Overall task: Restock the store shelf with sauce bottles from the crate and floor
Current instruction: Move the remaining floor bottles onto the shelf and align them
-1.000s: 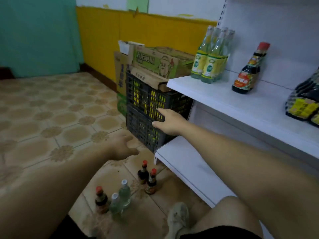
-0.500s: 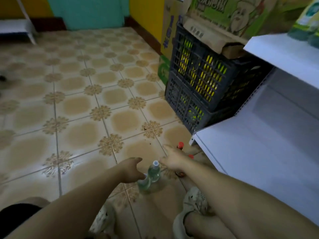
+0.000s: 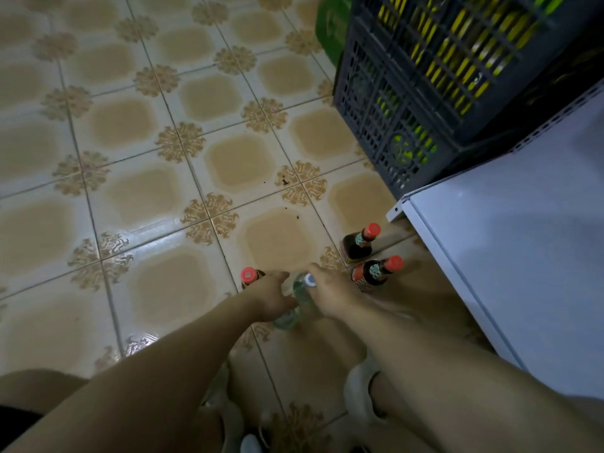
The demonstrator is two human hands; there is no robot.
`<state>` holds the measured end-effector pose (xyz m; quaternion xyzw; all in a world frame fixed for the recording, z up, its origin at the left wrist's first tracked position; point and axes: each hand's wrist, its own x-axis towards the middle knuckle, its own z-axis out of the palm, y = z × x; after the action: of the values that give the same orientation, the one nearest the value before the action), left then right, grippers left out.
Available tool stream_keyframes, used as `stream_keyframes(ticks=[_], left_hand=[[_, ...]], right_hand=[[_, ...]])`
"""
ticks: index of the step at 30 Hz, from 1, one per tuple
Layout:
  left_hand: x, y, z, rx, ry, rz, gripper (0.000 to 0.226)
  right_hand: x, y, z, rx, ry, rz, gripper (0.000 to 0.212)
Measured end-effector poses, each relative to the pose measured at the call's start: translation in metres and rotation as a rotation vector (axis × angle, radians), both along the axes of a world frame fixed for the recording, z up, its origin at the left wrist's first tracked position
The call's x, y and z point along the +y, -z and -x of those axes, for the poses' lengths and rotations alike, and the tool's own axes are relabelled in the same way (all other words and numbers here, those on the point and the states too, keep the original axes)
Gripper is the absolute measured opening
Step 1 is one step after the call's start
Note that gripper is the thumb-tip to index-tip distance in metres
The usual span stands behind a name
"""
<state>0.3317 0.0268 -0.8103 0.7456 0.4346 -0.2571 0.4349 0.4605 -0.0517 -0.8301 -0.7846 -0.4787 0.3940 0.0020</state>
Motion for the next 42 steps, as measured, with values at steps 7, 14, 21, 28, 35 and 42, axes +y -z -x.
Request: stream_keyframes(ticks=[7, 14, 21, 28, 35, 42], left_hand=[[0.003, -0.012, 0.002, -0.054, -0.054, 0.01, 0.079], [-0.014, -0.095, 0.013, -0.533, -0.106, -0.055, 0.098], [-0.029, -0.224, 0.037, -0.874, -0.118, 0.054, 0.083], [-0.084, -0.331, 0.034, -1.248, -0.265, -0.1, 0.078], [-0.107, -0.399, 0.029, -1.303, -0.031, -0.115, 0.084], [-0.128, -0.433, 0.007, -1.369, 0.049, 0.099, 0.085]], right_hand=[[-0.012, -0.054, -0.005, 0.054, 0.158, -0.296, 0.038], [-0.02, -0.18, 0.003, 0.012, 0.263, -0.827, 0.038], [-0.025, -0.344, 0.013, 0.181, 0.479, -1.308, 0.028], [-0.052, -0.467, 0.03, 0.205, 0.421, -1.366, 0.051], [-0.102, -0.524, 0.027, 0.422, 0.498, -1.451, 0.03], [-0.138, -0.558, 0.008, 0.423, 0.447, -1.523, 0.032]])
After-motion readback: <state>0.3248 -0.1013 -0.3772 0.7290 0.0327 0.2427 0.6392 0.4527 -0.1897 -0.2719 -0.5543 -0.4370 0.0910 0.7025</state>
